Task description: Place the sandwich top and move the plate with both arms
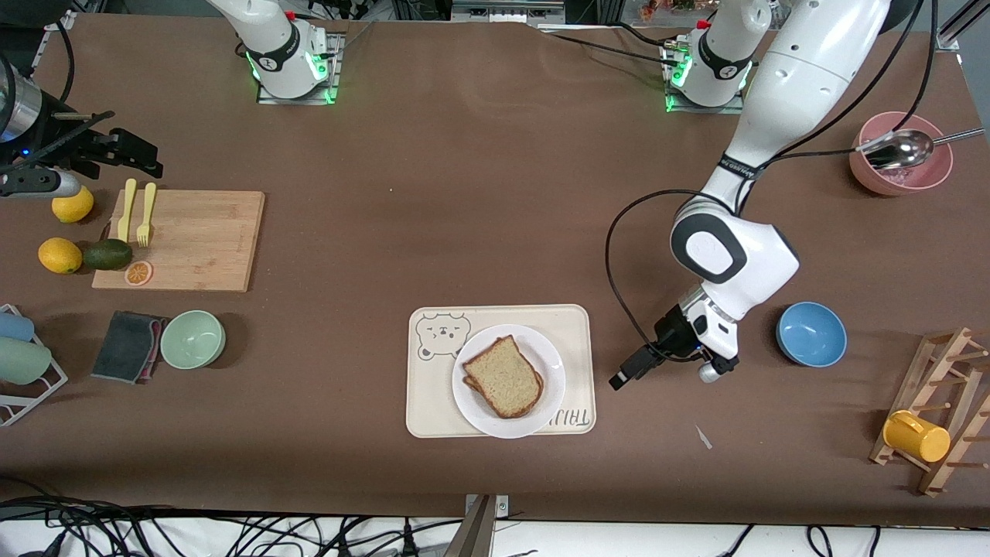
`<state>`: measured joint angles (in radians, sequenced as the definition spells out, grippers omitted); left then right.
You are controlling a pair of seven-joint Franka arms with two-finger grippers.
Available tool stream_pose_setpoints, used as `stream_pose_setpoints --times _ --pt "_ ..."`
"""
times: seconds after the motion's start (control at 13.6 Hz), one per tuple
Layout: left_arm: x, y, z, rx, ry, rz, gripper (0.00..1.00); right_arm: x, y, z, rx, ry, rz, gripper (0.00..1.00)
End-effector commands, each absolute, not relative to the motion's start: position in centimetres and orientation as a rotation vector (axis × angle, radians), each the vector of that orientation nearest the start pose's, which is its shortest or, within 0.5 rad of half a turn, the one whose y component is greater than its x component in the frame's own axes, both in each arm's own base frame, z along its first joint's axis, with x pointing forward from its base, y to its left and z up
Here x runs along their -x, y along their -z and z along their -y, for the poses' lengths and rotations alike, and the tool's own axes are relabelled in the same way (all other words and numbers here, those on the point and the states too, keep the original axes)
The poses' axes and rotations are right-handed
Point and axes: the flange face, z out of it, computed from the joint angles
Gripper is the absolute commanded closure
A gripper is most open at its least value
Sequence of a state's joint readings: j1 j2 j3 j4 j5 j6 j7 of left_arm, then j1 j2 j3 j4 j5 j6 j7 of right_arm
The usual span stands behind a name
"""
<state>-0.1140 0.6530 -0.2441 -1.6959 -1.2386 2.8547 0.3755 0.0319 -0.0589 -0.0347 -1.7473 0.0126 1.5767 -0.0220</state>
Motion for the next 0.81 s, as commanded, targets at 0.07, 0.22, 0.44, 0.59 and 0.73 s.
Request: stream_pose_setpoints --times 0.07,0.22,0.44,0.59,0.73 --pt "-65.9 -28.8 13.7 -2.431 -0.389 -0.489 0.01 -53.0 -58.0 0.0 3.123 -0.180 0.043 0.00" --pt "-66.3 -31.4 12.9 -2.567 -0.311 -0.456 0.01 -53.0 -58.0 0.0 3.123 -0.180 0.043 0.00" --pt "-65.7 -36.0 10.6 -2.756 -0.247 -0.385 0.01 -53.1 -57.9 0.0 3.123 -0.182 0.043 0.00" --pt "-64.7 -39.5 8.0 -2.838 -0.189 -0.322 0.01 -53.0 -58.0 0.0 3.123 -0.180 0.043 0.00" --pt "-63.1 -43.2 5.6 -2.915 -0.127 -0.281 0.01 -53.0 -58.0 0.0 3.123 -0.180 0.043 0.00"
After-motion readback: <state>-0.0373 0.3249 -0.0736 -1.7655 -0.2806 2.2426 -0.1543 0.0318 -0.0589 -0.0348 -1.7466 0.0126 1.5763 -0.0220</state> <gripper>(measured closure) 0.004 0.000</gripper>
